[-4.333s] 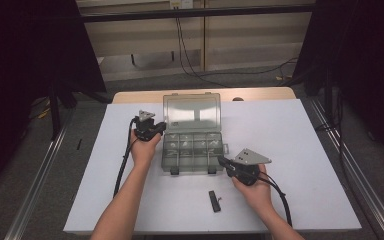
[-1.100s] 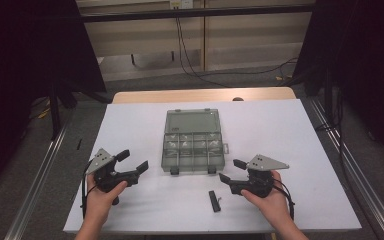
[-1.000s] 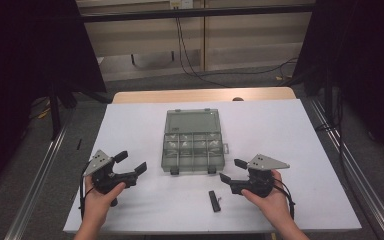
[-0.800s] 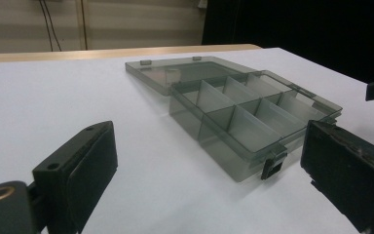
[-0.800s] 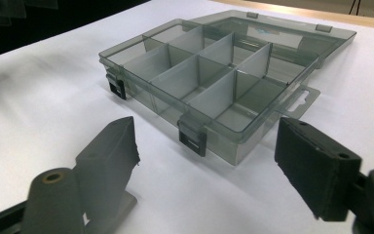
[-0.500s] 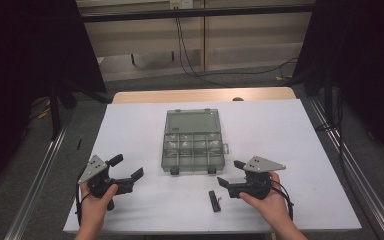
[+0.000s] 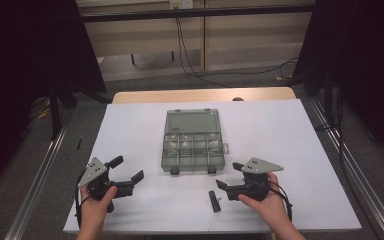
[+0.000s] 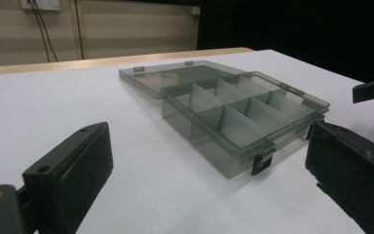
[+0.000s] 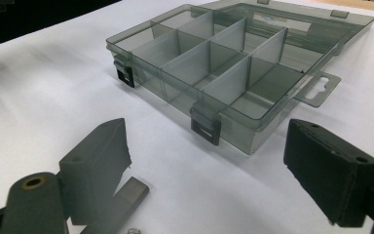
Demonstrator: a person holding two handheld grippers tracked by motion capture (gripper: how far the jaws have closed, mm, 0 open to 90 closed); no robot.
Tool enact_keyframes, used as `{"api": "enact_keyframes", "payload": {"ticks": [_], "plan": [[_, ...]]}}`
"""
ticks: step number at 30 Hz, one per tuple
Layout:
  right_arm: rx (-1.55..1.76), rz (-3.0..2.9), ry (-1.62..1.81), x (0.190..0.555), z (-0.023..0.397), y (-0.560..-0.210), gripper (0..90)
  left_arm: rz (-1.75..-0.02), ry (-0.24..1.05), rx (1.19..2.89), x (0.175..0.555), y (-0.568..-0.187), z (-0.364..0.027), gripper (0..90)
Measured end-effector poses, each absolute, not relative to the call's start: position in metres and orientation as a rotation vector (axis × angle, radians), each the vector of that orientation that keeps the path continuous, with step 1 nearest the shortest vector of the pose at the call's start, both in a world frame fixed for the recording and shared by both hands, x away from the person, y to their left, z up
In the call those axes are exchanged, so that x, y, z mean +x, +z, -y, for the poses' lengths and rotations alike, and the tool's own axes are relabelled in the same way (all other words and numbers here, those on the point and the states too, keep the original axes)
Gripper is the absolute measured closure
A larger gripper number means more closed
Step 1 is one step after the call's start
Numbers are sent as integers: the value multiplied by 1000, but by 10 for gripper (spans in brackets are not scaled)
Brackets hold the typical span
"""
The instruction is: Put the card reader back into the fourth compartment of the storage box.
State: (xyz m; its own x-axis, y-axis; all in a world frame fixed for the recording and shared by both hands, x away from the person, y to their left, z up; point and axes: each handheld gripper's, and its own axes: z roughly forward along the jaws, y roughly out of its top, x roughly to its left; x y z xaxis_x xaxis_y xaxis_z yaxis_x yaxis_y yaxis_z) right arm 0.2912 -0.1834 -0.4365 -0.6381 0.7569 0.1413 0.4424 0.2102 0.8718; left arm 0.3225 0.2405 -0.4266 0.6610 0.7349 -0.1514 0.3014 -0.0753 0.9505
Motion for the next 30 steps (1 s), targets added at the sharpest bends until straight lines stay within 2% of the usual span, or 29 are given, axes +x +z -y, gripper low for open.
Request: {"api": "enact_keyframes", "payload": {"ticks": [30], "plan": [[1159,-2300,1332,274,174,-443,109,-813,432,1685,316,-433,-238,28]]}}
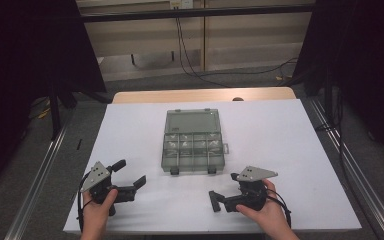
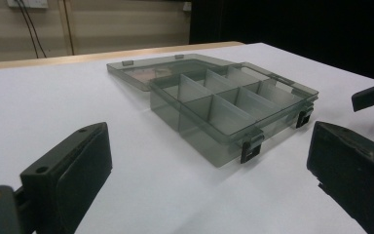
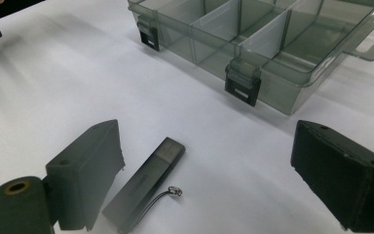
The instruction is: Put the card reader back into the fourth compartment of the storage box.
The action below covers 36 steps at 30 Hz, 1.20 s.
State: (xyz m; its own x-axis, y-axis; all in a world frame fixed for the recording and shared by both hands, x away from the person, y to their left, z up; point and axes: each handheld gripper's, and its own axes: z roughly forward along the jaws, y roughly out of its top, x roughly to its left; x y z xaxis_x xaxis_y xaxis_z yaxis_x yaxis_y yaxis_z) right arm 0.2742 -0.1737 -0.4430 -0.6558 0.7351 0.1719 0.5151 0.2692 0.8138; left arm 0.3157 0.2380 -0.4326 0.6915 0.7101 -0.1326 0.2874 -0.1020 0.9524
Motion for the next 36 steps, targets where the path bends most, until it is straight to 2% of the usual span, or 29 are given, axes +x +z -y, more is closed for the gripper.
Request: {"api": "enact_keyframes", "payload": {"ticks": [6,9,14,36], "plan": [[1161,-2320,1329,272,170,-443,109,-795,425,1703,316,-435,-237,28],[1130,-2359,1311,271,167,-443,148,-783,425,1704,316,-437,-236,28],[1140,-2380,1294,270,164,-444,147,-775,413,1717,316,-439,-235,28],[1097,-2462,1273,267,159,-444,263,-762,421,1729,317,-440,-233,28]]}}
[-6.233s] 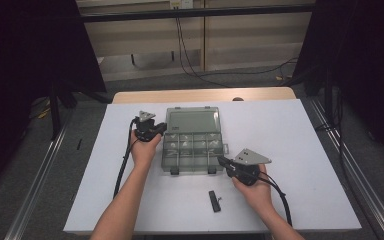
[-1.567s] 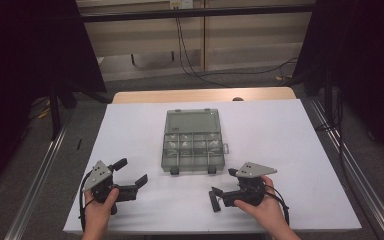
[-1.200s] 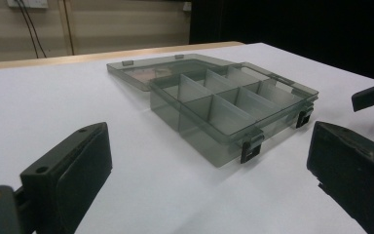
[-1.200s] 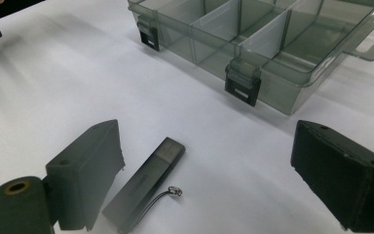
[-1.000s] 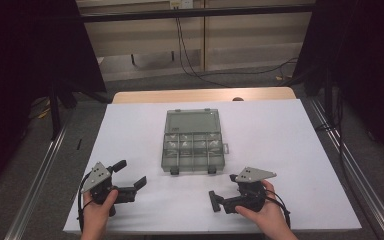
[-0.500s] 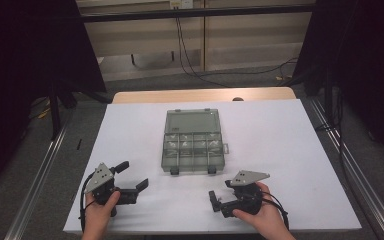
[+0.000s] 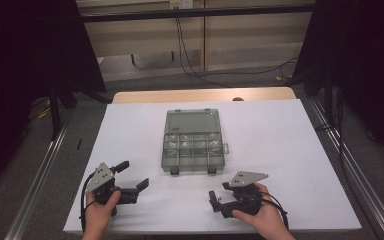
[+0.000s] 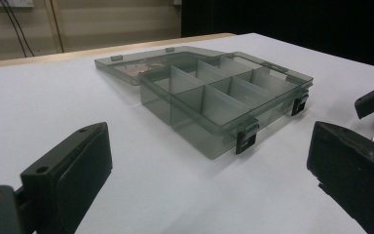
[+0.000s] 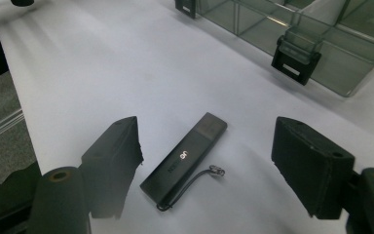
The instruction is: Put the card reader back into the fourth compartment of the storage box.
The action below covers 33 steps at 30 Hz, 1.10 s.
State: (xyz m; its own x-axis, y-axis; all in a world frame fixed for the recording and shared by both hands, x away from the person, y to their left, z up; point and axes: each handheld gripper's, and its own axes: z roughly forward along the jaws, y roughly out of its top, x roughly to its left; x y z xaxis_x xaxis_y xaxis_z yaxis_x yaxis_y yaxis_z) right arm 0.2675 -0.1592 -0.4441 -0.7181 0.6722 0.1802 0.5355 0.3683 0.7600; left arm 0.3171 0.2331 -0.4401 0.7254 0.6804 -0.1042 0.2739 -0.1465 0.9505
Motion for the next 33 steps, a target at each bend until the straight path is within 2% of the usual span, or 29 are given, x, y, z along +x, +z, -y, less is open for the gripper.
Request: {"api": "enact_keyframes", "payload": {"ticks": [16,33], "plan": [[1052,-2502,1230,260,154,-441,436,-742,417,1724,316,-438,-231,29],[1050,-2539,1182,258,155,-441,486,-746,411,1724,316,-440,-230,30]]}}
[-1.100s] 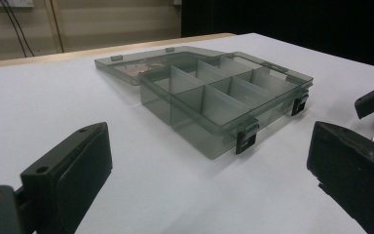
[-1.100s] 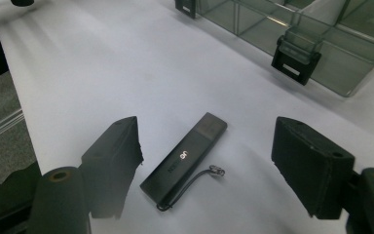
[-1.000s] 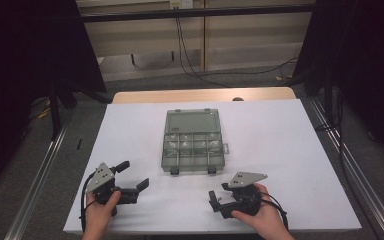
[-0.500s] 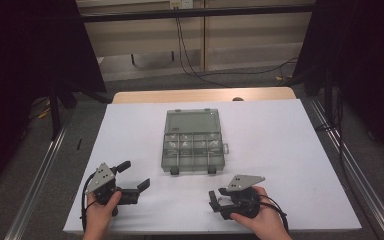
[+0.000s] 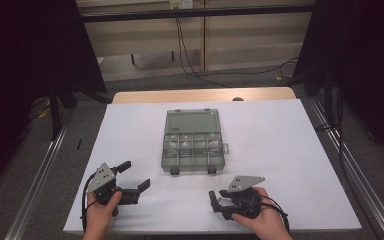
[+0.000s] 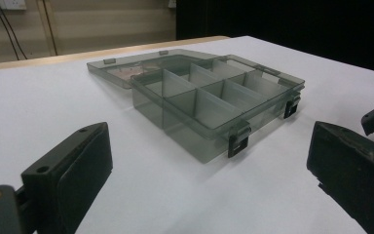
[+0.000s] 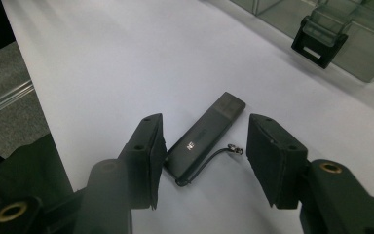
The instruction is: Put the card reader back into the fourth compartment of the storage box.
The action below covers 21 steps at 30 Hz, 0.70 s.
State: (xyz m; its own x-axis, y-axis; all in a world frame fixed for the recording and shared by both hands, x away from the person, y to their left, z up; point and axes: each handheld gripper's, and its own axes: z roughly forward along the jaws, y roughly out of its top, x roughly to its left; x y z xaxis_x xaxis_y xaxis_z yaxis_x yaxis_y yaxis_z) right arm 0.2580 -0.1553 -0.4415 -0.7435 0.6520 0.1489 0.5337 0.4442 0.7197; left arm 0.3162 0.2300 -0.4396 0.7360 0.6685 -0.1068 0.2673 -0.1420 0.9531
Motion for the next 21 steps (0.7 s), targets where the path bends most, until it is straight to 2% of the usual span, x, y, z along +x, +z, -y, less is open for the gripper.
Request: {"api": "enact_keyframes", "payload": {"ticks": [21], "plan": [[1056,-2577,1147,258,150,-447,498,-735,410,1725,317,-439,-230,34]]}}
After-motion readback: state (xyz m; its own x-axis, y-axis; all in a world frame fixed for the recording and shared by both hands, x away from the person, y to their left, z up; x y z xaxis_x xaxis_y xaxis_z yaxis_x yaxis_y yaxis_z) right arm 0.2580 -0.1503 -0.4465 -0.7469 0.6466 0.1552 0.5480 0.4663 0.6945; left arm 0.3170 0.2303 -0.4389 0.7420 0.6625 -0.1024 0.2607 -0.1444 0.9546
